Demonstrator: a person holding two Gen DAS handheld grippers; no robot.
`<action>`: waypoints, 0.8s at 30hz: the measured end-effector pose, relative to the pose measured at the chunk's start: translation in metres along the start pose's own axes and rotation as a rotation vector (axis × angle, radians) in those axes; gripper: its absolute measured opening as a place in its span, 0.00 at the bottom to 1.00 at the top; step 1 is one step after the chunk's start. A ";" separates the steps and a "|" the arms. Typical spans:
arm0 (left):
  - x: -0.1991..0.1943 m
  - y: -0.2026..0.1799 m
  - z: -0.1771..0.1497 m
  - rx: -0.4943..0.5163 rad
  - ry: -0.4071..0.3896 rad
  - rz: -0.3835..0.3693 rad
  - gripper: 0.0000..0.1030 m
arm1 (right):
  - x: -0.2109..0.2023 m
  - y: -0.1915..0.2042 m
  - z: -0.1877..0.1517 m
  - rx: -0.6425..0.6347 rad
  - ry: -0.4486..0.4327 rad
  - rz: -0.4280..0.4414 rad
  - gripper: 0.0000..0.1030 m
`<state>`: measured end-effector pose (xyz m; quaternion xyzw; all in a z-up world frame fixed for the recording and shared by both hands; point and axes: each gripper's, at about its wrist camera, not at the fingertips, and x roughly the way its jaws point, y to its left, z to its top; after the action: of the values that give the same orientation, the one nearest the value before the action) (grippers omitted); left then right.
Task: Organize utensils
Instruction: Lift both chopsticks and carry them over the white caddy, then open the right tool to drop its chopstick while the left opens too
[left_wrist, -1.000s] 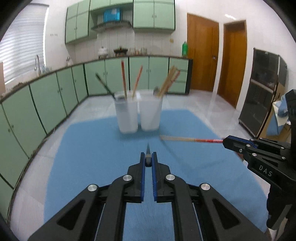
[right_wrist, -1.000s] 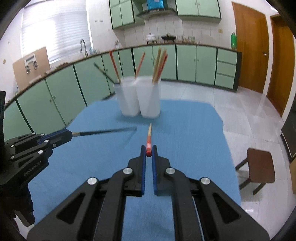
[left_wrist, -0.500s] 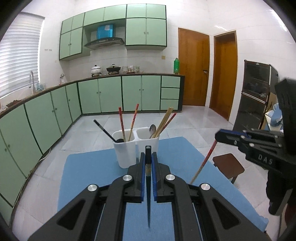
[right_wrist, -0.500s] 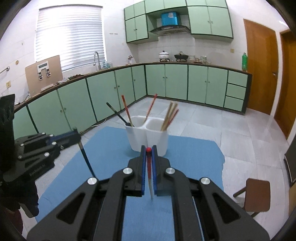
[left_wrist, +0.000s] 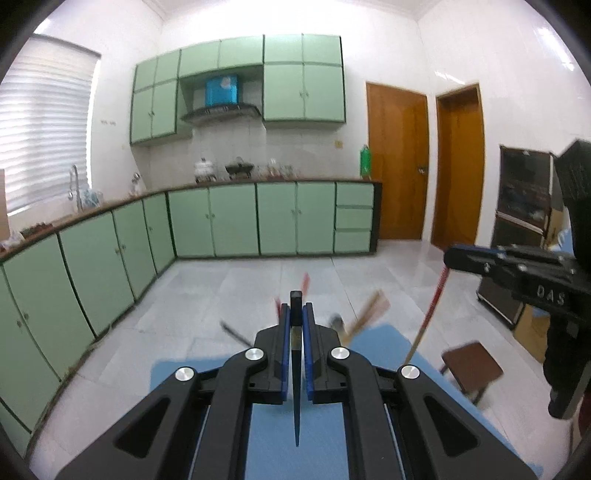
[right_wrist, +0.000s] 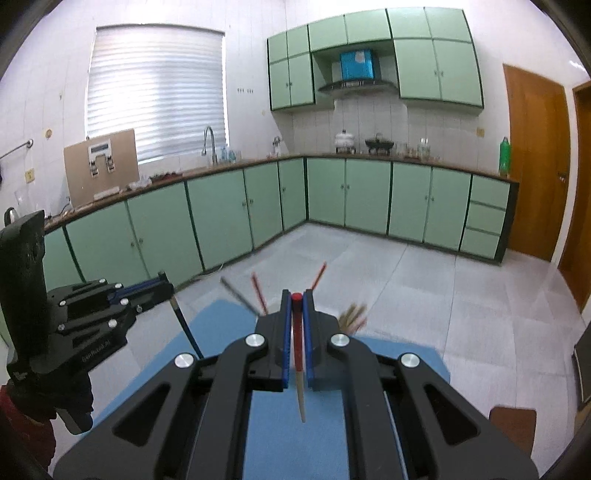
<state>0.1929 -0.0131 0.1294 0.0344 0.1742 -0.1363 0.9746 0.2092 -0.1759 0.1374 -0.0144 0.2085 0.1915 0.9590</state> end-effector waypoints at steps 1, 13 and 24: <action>0.002 0.002 0.007 0.002 -0.012 0.007 0.06 | 0.004 -0.003 0.007 0.005 -0.011 -0.003 0.05; 0.067 0.023 0.085 -0.015 -0.129 0.050 0.06 | 0.076 -0.034 0.062 0.021 -0.080 -0.026 0.05; 0.145 0.038 0.045 -0.084 0.023 0.008 0.06 | 0.141 -0.043 0.034 0.043 0.001 -0.039 0.05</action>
<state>0.3494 -0.0184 0.1221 -0.0041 0.1907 -0.1246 0.9737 0.3570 -0.1610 0.1086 0.0022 0.2128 0.1684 0.9625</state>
